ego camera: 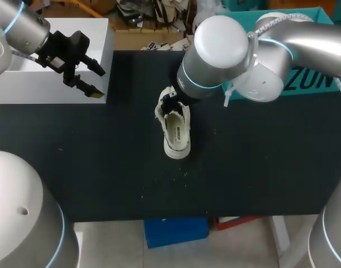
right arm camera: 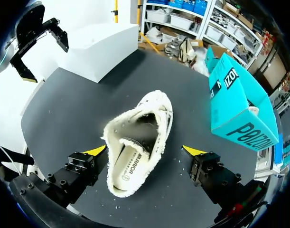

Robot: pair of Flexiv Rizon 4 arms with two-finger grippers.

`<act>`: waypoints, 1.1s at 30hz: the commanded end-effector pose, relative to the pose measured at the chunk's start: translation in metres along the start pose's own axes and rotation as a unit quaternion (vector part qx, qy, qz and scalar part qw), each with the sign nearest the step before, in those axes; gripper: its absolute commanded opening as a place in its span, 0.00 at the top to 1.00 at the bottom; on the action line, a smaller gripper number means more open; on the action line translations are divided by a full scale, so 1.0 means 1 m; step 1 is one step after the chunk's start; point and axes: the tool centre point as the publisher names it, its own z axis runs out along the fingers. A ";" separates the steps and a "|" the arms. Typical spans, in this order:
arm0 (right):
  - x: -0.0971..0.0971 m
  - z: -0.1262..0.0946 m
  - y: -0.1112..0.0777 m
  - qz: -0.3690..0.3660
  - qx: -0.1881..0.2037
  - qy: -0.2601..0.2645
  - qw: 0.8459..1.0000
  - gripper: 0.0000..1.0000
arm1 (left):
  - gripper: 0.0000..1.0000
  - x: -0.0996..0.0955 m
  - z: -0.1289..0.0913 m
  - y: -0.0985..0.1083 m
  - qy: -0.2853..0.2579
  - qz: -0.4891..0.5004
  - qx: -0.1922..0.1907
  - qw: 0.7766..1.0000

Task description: Take the shoe out of the shoebox, open the shoe tongue, remove and reinsert the insole, then place the shoe into the shoebox

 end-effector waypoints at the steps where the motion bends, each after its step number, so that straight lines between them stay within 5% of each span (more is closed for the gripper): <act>1: -0.011 0.011 -0.004 0.011 0.005 0.008 1.000 0.00 | 0.00 0.001 0.000 0.000 0.000 0.000 -0.002 1.000; 30: -0.038 0.062 -0.008 0.040 0.073 0.030 0.996 0.00 | 0.00 0.001 0.000 0.000 0.000 0.000 -0.002 1.000; 33: -0.041 0.064 -0.008 0.034 0.084 0.027 0.996 0.13 | 0.00 0.001 0.000 0.000 0.000 0.000 -0.002 1.000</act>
